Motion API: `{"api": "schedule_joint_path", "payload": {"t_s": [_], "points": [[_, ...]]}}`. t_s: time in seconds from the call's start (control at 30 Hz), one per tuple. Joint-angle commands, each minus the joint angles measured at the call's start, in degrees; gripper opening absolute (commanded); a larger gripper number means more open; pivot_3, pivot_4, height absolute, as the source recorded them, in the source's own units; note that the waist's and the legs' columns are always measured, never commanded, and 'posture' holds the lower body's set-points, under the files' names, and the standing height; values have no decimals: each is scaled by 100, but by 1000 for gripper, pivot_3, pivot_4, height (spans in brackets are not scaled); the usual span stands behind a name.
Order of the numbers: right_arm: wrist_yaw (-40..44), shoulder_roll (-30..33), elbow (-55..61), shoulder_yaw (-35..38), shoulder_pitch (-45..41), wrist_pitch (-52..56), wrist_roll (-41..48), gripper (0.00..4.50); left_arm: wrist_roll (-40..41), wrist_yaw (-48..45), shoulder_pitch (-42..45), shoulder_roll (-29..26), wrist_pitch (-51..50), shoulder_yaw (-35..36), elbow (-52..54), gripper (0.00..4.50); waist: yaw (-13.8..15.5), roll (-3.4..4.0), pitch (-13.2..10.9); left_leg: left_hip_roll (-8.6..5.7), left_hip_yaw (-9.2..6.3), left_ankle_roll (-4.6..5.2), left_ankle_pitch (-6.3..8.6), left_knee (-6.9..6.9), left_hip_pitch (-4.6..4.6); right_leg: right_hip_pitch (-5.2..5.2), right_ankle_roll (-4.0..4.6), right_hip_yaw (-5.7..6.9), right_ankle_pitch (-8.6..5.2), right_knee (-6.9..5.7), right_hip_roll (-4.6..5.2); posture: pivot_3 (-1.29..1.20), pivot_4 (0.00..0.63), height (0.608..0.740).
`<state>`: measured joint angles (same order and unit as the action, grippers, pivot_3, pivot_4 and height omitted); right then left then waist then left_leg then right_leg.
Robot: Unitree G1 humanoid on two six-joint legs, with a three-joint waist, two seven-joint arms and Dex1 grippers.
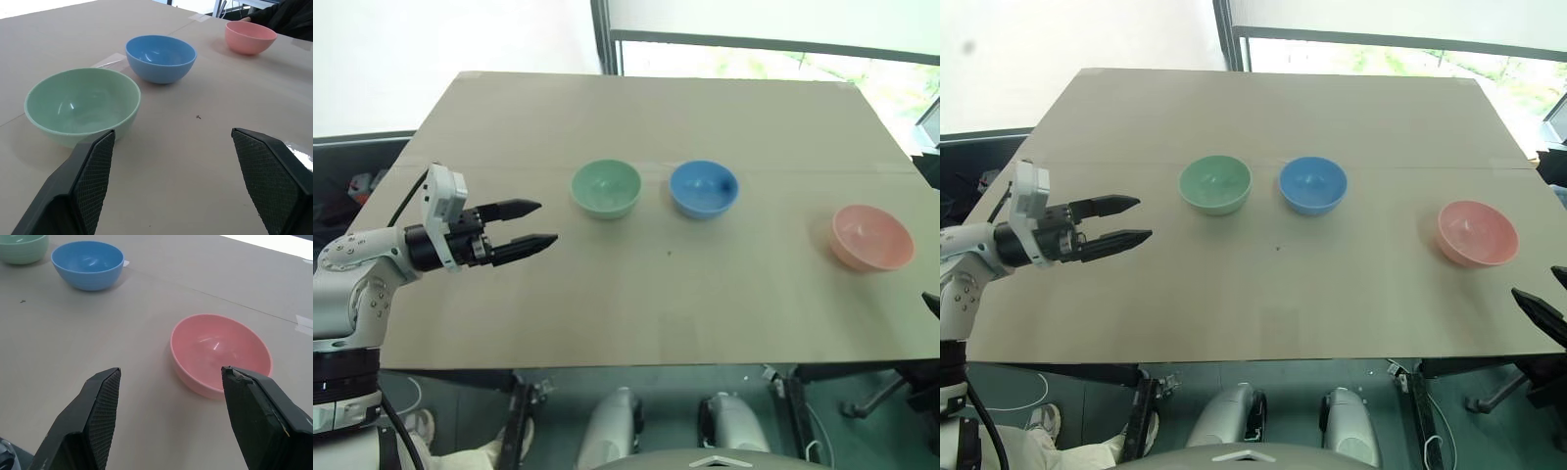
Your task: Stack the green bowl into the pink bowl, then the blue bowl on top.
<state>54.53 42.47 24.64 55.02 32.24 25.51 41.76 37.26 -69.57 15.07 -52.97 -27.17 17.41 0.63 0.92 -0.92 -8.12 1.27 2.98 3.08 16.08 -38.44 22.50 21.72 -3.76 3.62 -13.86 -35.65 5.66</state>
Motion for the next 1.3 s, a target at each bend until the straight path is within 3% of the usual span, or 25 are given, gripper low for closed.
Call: {"api": "schedule_joint_path", "payload": {"t_s": [0.03, 0.27, 0.4, 0.47, 0.73, 0.77, 0.87, 0.97, 1.03, 1.2, 1.3], "points": [[19, 135, -53, -48, -161, -156, -98, 3467, 54, 30, 45, -42, 32, 155, 228, 4017, 0, 0, 0, 0, 0, 0, 0, 0, 0, 0, 0, 0, 0, 0, 0, 0, 150, 740], [-702, 110, 187, -997, -774, -669, -1232, 3467, 216, 226, 136, 179, -107, 90, 493, 4017, -9, 0, 0, 0, 3, -2, -1, -2, -3, 1, -1, -4, 0, -7, -1, 0, 150, 740], [-945, 446, 162, -1838, -1169, -111, -1533, 3467, 269, 308, 254, 351, -131, -38, 630, 4017, -9, -1, 0, -1, 2, -3, -2, -2, 0, 1, -1, -1, 0, -6, -1, 0, 150, 740], [-1178, 590, -110, -2332, -1686, 357, -1579, 3467, 298, 279, 335, 515, -74, -166, 753, 4017, -13, -3, 0, -2, 6, -2, -2, -9, -1, 0, -2, -3, 1, -8, -1, 0, 150, 740], [-2016, 489, -1727, -4196, -3490, 234, -3029, 3467, 275, 416, 500, 1300, 155, -818, 1284, 4017, -6, -3, -1, -7, 2, -3, -2, -17, 4, 2, -1, -1, 1, -12, -3, 0, 150, 740], [-1983, 512, -1848, -4293, -3571, 166, -3100, 2929, 253, 435, 480, 1338, 173, -863, 1353, 4100, -4, 0, -3, -7, 1, -2, -2, -16, 10, 4, -1, 1, 1, -9, -5, 0, 150, 740], [-1982, 453, -2084, -4452, -3851, 49, -3204, 2018, 365, 483, 444, 1442, 110, -879, 1502, 4100, -12, 1, -4, -8, -1, -2, -2, -14, 26, 14, -2, 4, 2, -10, -4, 0, 150, 740], [-1903, 448, -2181, -4555, -3953, -40, -3276, 738, 459, 441, 415, 1445, 69, -841, 1580, 4100, -16, 2, -5, -7, 0, -2, -2, -14, 23, 14, -2, 4, 2, -5, -4, 0, 150, 740], [-1862, 444, -2243, -4606, -4008, -106, -3329, 137, 503, 419, 406, 1444, 58, -838, 1596, 4100, -9, 2, -4, -5, 0, -3, -3, -18, 20, 11, -2, 5, 2, -8, -5, 0, 150, 740], [-1842, 396, -2013, -4652, -4095, -223, -3373, 137, 482, 423, 400, 1476, 103, -877, 1544, 4100, -12, 2, -5, -5, -2, -3, -3, -25, 18, 7, -3, 5, 2, -12, -5, 0, 150, 740], [-1337, 122, -485, -5041, -3992, 343, -2552, 137, 329, 381, 294, 1476, 198, -962, 1418, 4100, -26, 5, -6, -4, -2, -3, -3, -22, 19, 10, -3, 5, 2, -11, -6, 0, 150, 740]]}}
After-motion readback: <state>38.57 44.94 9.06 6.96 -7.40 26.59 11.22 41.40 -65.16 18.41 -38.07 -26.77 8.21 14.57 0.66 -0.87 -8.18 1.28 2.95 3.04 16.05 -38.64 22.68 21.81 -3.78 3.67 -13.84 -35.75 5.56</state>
